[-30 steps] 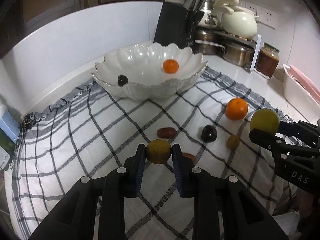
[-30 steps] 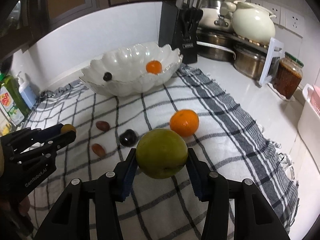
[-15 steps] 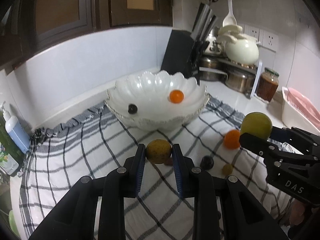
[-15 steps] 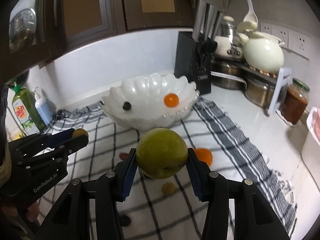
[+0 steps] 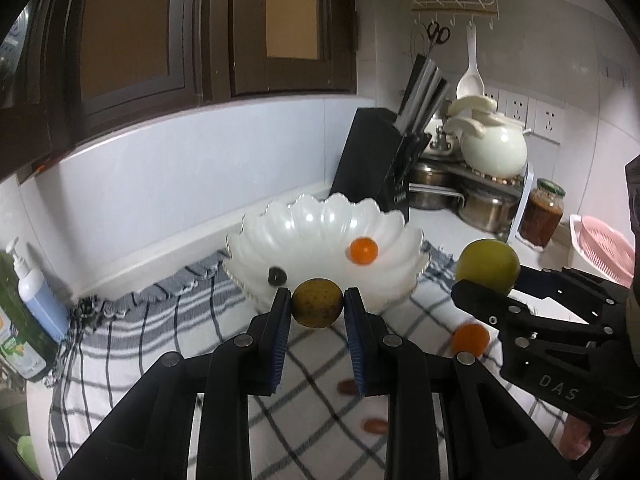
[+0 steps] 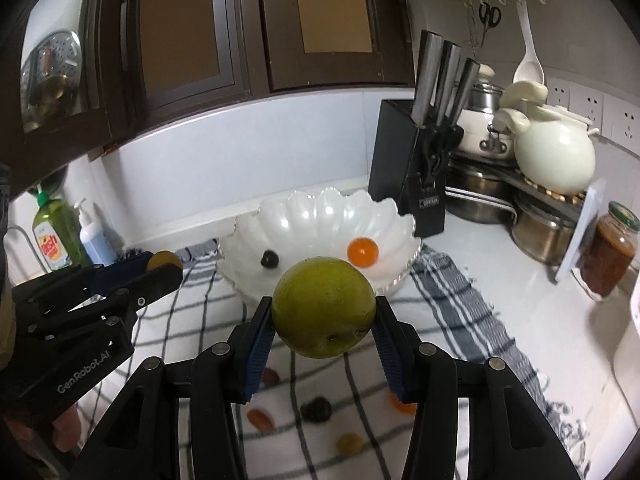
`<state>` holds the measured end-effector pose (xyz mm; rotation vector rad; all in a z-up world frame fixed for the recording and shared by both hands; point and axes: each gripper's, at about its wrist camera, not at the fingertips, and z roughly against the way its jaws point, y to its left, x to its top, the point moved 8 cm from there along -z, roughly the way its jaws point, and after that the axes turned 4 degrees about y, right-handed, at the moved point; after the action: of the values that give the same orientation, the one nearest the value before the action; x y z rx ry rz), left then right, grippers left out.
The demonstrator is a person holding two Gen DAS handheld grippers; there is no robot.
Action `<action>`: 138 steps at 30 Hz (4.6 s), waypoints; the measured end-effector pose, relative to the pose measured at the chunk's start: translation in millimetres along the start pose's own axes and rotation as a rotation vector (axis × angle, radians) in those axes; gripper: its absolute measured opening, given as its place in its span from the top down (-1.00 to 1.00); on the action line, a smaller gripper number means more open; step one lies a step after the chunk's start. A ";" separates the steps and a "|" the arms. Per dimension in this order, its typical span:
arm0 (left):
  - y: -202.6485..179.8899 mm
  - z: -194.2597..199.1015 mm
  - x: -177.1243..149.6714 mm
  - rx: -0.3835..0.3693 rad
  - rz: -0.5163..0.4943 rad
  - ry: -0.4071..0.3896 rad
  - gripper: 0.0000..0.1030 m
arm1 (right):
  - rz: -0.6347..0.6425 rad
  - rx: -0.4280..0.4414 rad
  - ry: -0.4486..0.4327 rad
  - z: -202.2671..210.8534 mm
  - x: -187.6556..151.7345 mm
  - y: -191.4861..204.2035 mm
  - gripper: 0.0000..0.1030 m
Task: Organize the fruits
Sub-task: 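Carry the yellow fruit and green pear over the white bowl, then open both tools to drop the fruits into the bowl, then move both tools back toward the remaining fruits on the towel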
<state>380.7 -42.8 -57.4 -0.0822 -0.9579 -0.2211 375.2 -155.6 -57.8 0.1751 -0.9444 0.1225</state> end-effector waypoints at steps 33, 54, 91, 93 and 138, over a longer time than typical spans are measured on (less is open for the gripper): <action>34.6 -105.8 89.7 0.091 0.046 0.048 0.47 | 0.016 -0.009 0.081 -128.2 105.2 -32.7 0.04; 53.9 -210.1 74.2 0.086 0.078 0.260 0.47 | 0.065 -0.047 0.280 -225.0 98.4 -45.8 0.04; 51.4 -128.8 99.0 0.159 0.049 0.154 0.03 | 0.029 -0.035 0.176 -143.2 106.4 -39.2 -0.04; 48.3 -117.8 101.1 0.151 0.047 0.138 0.03 | 0.031 -0.037 0.155 -130.7 109.1 -37.7 -0.04; -0.1 53.3 44.2 0.062 -0.036 -0.032 -0.06 | 0.029 -0.136 -0.100 72.5 52.9 -16.9 -0.05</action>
<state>362.4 -40.7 9.3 -0.0121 -0.9976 -0.2235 351.4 -185.4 25.1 0.0422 -1.0514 0.0760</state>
